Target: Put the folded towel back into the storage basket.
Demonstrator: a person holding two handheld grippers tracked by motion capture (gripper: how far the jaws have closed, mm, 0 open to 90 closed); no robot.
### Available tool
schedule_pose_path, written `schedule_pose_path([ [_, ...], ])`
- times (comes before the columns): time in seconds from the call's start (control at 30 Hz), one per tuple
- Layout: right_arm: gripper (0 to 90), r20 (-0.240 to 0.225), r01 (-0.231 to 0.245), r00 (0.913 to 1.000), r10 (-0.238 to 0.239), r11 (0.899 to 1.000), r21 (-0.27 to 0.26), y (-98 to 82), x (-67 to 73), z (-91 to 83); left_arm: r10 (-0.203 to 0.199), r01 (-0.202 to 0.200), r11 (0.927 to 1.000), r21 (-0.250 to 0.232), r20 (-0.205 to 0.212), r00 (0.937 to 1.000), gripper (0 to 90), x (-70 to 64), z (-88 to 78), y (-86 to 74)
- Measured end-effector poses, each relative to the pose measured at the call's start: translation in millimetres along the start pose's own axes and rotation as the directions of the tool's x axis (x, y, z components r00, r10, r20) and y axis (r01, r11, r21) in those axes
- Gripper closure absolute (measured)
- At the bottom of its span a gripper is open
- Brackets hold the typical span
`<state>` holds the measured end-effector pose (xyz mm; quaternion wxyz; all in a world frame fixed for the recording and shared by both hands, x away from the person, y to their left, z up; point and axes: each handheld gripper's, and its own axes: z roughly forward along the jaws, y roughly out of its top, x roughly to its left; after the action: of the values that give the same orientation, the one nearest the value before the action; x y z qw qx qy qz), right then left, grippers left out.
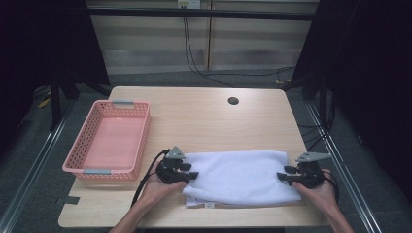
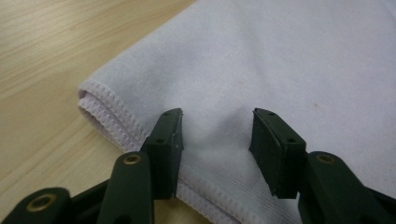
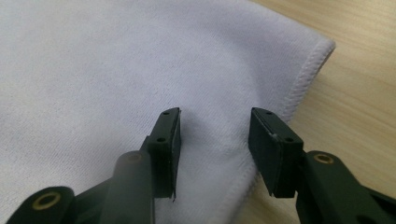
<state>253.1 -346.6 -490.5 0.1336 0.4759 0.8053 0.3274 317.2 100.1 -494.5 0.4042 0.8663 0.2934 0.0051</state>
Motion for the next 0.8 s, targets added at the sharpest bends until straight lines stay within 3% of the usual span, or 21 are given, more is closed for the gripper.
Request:
schedule_pose_path([
  [0.07, 46.0, -0.007, -0.005, 1.0000, 0.005, 1.000, -0.012, 0.3, 2.6, -2.3, -0.011, 0.011, 0.9999, -0.012, -0.009, 0.9999, 48.7, 2.5, -3.5, 3.2],
  [0.13, 45.9, -0.027, -0.004, 0.9996, 0.003, 0.999, -0.036, 1.5, 11.0, -7.8, -0.023, 0.022, 0.9992, -0.033, -0.021, 0.9995, 47.5, 6.7, -6.8, 7.7],
  [0.23, 45.2, -0.077, 0.039, 0.9961, -0.044, 0.997, -0.068, 4.4, 32.0, -14.0, -0.052, 0.051, 0.9978, -0.043, -0.041, 0.9978, 45.1, 16.4, -11.1, 14.0],
  [0.3, 45.1, -0.129, 0.063, 0.9888, -0.074, 0.994, -0.086, 7.6, 48.8, -14.4, -0.063, 0.060, 0.9961, -0.064, -0.050, 0.9968, 44.2, 21.6, -10.7, 16.8],
  [0.43, 45.1, -0.205, 0.081, 0.9734, -0.103, 0.991, -0.111, 18.2, 69.8, -7.0, -0.075, 0.072, 0.9961, -0.051, -0.062, 0.9952, 41.3, 29.5, -8.3, 17.1],
  [0.47, 45.1, -0.232, 0.075, 0.9676, -0.101, 0.990, -0.118, 21.8, 74.1, -3.6, -0.074, 0.071, 0.9962, -0.052, -0.068, 0.9949, 40.9, 29.8, -8.9, 16.9],
  [0.63, 45.3, -0.297, 0.131, 0.9412, -0.161, 0.984, -0.118, 42.2, 106.5, 15.5, -0.073, 0.070, 0.9964, -0.049, -0.074, 0.9945, 40.1, 31.3, -7.9, 17.4],
  [0.73, 45.0, -0.330, 0.200, 0.9155, -0.230, 0.972, -0.122, 55.2, 131.5, 28.3, -0.074, 0.070, 0.9961, -0.054, -0.077, 0.9942, 39.6, 31.2, -9.8, 18.2],
  [0.8, 44.2, -0.367, 0.217, 0.8978, -0.244, 0.969, -0.114, 63.3, 146.2, 37.4, -0.087, 0.082, 0.9947, -0.062, -0.072, 0.9937, 38.3, 33.1, -11.5, 18.0],
])
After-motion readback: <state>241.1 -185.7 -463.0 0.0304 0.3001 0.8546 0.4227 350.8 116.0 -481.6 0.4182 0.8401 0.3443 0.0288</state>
